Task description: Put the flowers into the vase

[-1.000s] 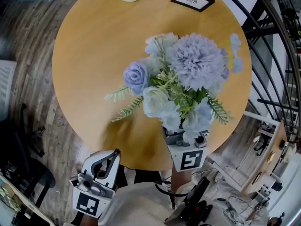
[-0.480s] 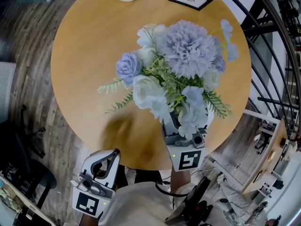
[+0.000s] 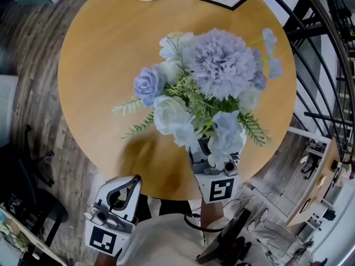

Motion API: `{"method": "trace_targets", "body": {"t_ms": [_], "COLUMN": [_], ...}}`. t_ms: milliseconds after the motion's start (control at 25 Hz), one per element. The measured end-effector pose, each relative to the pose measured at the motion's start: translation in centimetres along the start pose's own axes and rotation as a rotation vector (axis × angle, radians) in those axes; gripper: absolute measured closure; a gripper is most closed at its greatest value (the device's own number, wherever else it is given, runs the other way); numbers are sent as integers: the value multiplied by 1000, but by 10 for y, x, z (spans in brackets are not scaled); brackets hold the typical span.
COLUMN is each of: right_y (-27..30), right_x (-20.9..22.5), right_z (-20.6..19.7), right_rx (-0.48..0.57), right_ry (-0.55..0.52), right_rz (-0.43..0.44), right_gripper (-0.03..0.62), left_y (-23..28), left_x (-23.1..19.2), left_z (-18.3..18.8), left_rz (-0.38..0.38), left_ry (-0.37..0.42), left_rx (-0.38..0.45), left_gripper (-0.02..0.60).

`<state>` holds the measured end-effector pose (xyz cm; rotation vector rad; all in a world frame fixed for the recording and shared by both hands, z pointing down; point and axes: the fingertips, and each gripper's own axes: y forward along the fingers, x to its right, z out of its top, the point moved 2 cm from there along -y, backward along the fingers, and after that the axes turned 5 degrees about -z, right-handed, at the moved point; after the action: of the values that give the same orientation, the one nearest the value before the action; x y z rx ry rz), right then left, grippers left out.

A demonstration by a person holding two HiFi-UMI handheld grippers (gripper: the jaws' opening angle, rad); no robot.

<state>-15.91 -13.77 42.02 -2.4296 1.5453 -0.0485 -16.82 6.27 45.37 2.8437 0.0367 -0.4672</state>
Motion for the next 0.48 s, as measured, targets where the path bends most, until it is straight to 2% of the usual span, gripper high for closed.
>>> {"method": "trace_targets", "body": {"t_ms": [480], "right_y": [-19], "right_x": [-3], "right_z": [-13], "right_rx": [-58], "right_ry": [29], "right_rz": [-15], "right_gripper": [293], "left_y": [-2], "left_x": [3], "left_z": [-1], "left_rz": [-1], "left_ry": [3], "left_rx": [0], "left_gripper": [575]}}
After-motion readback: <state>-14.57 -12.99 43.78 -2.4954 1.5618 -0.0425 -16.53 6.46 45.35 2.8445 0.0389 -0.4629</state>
